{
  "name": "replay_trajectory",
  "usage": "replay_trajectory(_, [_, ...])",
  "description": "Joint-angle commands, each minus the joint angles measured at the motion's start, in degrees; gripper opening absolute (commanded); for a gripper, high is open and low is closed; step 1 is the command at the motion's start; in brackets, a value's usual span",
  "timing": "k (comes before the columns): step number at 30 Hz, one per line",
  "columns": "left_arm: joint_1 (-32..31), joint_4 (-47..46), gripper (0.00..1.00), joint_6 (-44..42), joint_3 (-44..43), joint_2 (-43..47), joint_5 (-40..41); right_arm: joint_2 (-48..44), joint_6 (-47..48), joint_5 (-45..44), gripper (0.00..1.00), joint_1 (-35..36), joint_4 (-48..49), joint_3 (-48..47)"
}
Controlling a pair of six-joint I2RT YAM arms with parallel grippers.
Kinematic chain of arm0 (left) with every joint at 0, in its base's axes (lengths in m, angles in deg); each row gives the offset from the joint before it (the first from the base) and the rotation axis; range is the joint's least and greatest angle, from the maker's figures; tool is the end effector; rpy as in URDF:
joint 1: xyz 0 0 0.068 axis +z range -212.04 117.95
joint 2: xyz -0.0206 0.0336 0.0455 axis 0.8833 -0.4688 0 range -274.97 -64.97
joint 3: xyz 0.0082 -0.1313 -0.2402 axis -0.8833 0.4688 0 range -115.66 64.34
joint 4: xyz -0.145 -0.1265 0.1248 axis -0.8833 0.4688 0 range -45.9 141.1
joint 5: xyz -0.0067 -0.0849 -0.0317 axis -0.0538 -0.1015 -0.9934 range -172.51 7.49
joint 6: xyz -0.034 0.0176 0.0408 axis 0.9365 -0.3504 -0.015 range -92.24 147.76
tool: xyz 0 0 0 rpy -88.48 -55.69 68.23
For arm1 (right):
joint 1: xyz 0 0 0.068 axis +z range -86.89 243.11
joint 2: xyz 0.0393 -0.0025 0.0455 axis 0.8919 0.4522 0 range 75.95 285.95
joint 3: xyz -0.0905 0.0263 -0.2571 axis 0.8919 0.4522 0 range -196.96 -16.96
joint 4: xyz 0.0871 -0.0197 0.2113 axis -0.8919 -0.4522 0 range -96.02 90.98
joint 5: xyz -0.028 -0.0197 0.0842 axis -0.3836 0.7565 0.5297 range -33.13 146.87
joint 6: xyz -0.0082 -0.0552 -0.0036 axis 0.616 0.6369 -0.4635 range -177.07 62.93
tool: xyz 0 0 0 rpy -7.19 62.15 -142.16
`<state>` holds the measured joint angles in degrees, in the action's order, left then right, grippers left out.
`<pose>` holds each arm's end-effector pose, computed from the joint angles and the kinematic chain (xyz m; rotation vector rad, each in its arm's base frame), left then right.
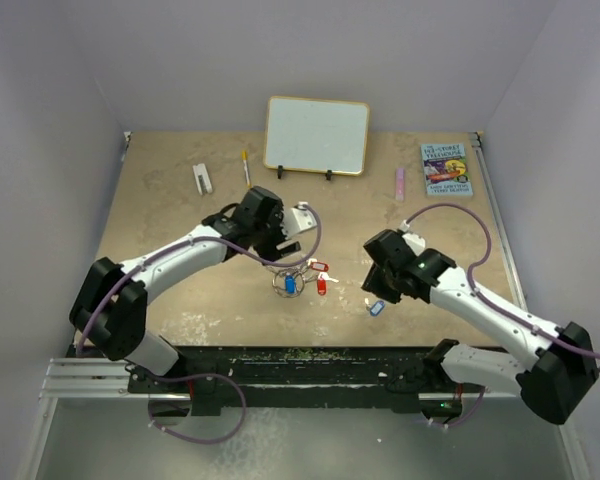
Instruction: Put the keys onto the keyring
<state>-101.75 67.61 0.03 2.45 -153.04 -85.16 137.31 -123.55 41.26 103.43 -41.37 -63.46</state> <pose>0.2290 -0.1925 0.2536 1.3732 2.0201 -0.1497 0.1378 0.1033 0.2567 0.6800 2.4697 0.3955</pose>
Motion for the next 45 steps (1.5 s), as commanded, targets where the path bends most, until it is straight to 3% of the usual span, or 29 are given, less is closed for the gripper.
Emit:
replay_trajectory(1, [9.71, -8.70, 0.85, -18.95, 4.87, 5.77, -0.64, 5.93, 0.84, -0.99, 0.40, 0.07, -0.57, -2.17])
replay_trajectory(3, [13.64, -11.00, 0.85, -22.29, 5.62, 6.47, -3.94, 7.41, 0.18, -1.11, 0.38, 0.03, -0.55, -1.92])
replay_trajectory(6, [15.16, -6.82, 0.88, -18.68, 1.51, 6.14, -8.12, 7.27, -1.09, -1.21, 0.38, 0.03, -1.02, -1.09])
replay_trajectory(10, [15.03, -7.95, 0.89, -13.66, 3.05, 7.39, -11.33, 7.49, -1.51, -2.14, 0.39, 0.07, -0.69, -1.03])
replay_trajectory(27, [12.65, -8.77, 0.90, -9.58, 3.44, 8.34, -11.89, 16.11, -2.01, -2.64, 0.39, -0.37, -3.30, 0.19])
replay_trajectory(35, [12.20, -9.61, 0.90, -8.56, 4.13, 8.01, -11.06, 19.66, -0.91, -1.54, 0.39, -2.45, 1.86, 3.18])
replay_trajectory(41, [12.19, -9.66, 0.90, -8.00, 4.49, 8.01, -10.99, 22.21, 0.63, -0.92, 0.30, -2.82, 5.91, 3.74])
replay_trajectory(45, [12.20, -9.91, 0.90, -7.96, 4.47, 7.92, -10.34, 23.35, 1.42, -0.34, 0.06, -2.87, 6.57, 3.05])
